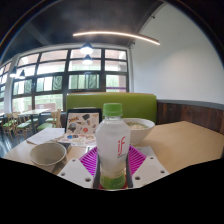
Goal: Pour water
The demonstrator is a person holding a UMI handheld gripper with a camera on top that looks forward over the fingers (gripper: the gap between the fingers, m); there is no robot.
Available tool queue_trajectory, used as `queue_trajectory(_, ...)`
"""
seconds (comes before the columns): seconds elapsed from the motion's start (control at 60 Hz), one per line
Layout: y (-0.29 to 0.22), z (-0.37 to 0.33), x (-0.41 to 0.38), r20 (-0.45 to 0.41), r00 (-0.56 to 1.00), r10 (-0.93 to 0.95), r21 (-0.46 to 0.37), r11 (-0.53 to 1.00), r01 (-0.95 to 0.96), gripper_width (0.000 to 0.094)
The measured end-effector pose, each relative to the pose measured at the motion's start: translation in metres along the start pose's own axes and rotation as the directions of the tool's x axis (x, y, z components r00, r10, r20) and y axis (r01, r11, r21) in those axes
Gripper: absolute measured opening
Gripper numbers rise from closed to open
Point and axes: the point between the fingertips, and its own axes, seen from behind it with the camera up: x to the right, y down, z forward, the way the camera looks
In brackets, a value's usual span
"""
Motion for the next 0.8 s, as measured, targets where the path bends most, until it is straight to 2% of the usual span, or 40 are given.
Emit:
queue_trajectory(0.083, -0.001, 0.006, -0.005, 0.014, 1.000, -0.007, -0.009, 1.000, 0.008, 0.0480)
queue_trajectory(0.117, 0.003, 0.000, 0.000, 0.022, 1.000, 0.003, -0.033, 0.999, -0.002, 0.0551)
queue_trajectory(0.167, 0.004, -0.020, 0.013, 0.059, 0.998, 0.023, -0.063, 0.998, -0.019, 0.0723)
queue_trajectory(0.2, 0.006, -0.012, -0.006, 0.091, 0.995, 0.027, -0.068, 0.997, -0.021, 0.0843)
queue_trajectory(0.417, -0.016, -0.089, 0.027, 0.093, 0.995, -0.026, -0.048, 0.998, 0.030, 0.0825)
queue_trajectory(0.633, -0.042, -0.209, 0.057, 0.113, 0.992, -0.057, -0.019, 0.998, 0.059, 0.0826)
queue_trajectory(0.8, -0.037, -0.288, 0.057, 0.137, 0.989, -0.056, -0.007, 0.998, 0.057, 0.0823)
